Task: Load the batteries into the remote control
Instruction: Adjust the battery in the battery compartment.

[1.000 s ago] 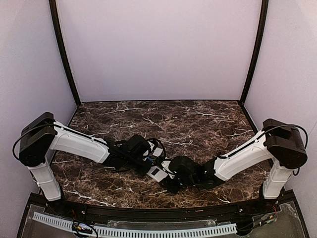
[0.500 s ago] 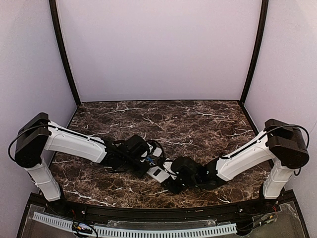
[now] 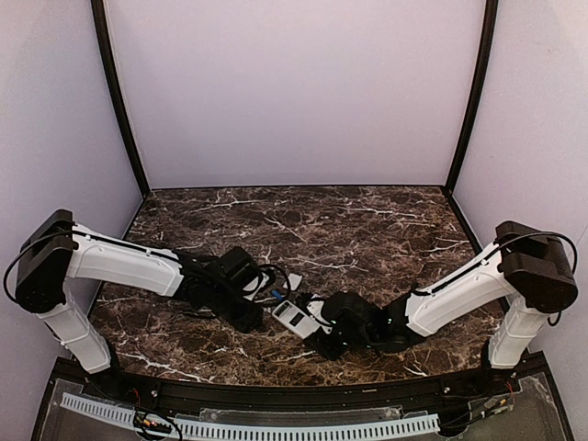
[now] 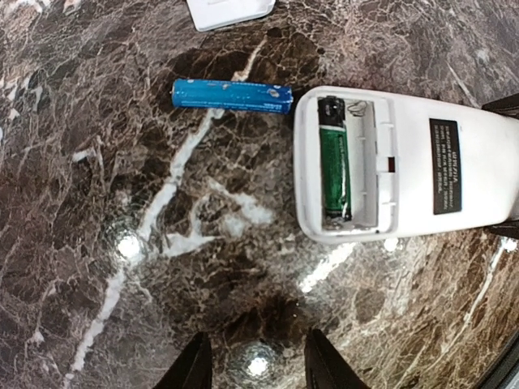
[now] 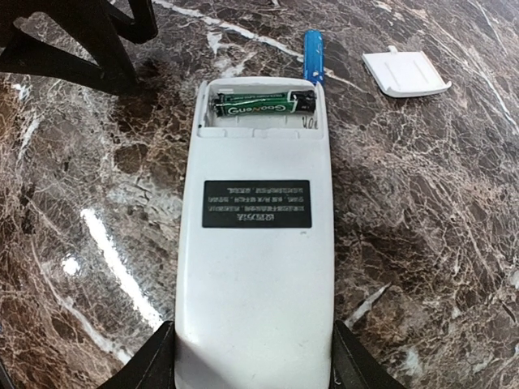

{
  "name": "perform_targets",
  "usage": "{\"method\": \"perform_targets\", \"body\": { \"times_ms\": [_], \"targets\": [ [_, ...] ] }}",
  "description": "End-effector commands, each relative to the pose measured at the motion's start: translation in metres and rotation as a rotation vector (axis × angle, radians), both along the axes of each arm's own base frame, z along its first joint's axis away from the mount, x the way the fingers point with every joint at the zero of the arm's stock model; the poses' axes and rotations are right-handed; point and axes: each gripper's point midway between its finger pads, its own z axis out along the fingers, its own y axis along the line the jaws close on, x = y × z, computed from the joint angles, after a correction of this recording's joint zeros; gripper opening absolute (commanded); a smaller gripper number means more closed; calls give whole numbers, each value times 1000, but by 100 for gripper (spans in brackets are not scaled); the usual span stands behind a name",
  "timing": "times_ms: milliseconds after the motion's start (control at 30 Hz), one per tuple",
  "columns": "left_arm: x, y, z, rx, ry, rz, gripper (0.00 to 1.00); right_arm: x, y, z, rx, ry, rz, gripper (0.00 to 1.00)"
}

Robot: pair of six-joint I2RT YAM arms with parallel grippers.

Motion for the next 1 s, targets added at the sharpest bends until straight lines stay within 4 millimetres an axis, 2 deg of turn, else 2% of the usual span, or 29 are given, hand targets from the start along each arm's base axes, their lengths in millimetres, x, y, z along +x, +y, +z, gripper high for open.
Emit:
{"method": "perform_targets", "body": {
  "times_ms": [0, 133, 167, 300, 567, 800, 967],
  "targets": [
    [-12, -12, 17, -114, 46, -40, 41, -7, -43, -33, -196, 6, -5, 0],
    [-7, -20, 31, -211, 37, -27, 45, -10, -43, -34, -199, -10, 25, 0],
    [-6, -21, 32, -231, 44, -23, 49, -11, -43, -34, -205, -18, 32, 0],
    [-4, -24, 37, -264, 55, -32, 52, -12, -44, -35, -229, -62, 59, 0],
    [0, -28, 40, -334, 79, -16, 51, -14, -47, -40, -300, -159, 94, 0],
    [3, -24, 40, -386, 89, 4, 49, -20, -42, -38, -341, -257, 126, 0],
    [2, -21, 40, -418, 95, 11, 52, -23, -39, -40, -366, -295, 142, 0]
  ]
}}
